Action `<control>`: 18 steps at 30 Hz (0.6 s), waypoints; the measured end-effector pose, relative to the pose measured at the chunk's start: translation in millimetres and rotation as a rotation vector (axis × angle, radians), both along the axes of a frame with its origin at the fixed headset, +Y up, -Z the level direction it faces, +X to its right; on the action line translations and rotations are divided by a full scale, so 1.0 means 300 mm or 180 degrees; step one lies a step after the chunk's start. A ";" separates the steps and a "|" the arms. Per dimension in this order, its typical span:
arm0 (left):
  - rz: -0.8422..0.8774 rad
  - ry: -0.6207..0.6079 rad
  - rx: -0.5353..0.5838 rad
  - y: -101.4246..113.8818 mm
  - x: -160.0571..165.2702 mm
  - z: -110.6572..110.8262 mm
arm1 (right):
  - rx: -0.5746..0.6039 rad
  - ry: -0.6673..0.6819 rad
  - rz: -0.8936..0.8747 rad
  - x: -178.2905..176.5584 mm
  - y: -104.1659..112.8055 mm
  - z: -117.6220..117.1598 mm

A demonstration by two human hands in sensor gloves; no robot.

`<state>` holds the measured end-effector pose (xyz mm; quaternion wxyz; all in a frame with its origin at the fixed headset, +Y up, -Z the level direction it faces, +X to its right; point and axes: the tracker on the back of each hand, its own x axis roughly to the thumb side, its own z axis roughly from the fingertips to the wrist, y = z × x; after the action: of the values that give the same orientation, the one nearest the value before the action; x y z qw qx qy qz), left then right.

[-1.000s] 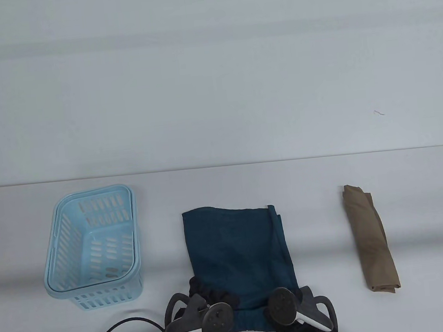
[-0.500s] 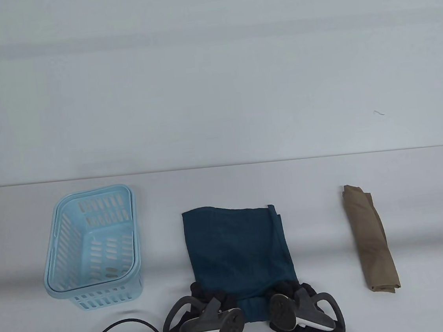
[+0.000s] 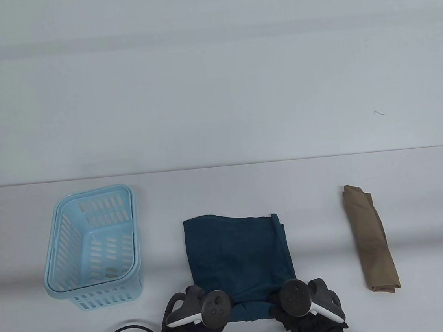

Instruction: Roll shorts into tight roll

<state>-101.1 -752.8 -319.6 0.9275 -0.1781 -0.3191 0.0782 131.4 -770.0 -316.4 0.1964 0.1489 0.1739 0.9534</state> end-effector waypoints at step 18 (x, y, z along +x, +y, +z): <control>-0.0266 -0.0284 0.0433 0.057 0.039 0.048 | 0.0371 -0.0100 0.0193 -0.010 0.020 0.008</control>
<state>-89.5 -735.7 -305.1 0.9248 -0.1311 -0.3570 0.0096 128.4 -763.9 -314.1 0.1611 0.1397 0.1194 0.9697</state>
